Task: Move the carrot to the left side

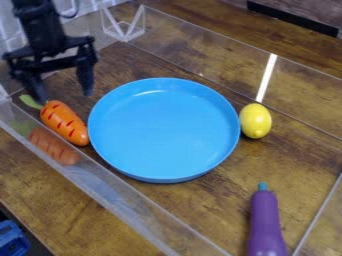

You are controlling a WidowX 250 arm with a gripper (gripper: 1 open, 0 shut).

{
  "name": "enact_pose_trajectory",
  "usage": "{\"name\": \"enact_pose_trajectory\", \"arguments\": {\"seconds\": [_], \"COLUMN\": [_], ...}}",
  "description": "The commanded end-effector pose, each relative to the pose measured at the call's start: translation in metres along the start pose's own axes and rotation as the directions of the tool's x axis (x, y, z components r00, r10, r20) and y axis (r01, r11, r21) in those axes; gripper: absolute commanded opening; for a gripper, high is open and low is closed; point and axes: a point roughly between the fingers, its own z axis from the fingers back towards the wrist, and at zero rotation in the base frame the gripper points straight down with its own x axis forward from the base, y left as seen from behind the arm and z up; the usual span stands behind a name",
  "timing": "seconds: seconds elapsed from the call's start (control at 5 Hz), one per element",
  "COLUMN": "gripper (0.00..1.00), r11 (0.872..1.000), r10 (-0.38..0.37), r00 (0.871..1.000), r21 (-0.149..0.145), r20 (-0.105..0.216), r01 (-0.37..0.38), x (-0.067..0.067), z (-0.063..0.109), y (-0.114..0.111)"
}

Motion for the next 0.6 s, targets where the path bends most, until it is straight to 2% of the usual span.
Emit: {"name": "enact_pose_trajectory", "arguments": {"seconds": [0.0,0.2,0.4], "gripper": [1.0,1.0,1.0], "r11": [0.999,0.995,0.99], "r10": [0.044,0.089,0.133], "r00": [0.998,0.994,0.988], "r21": [-0.031,-0.046,-0.054], "r20": [0.055,0.068,0.078], "r01": [-0.042,-0.086,-0.129], "x": [0.021,0.033,0.036], "z": [0.007,0.001,-0.004], "y": [0.019,0.027,0.028]}}
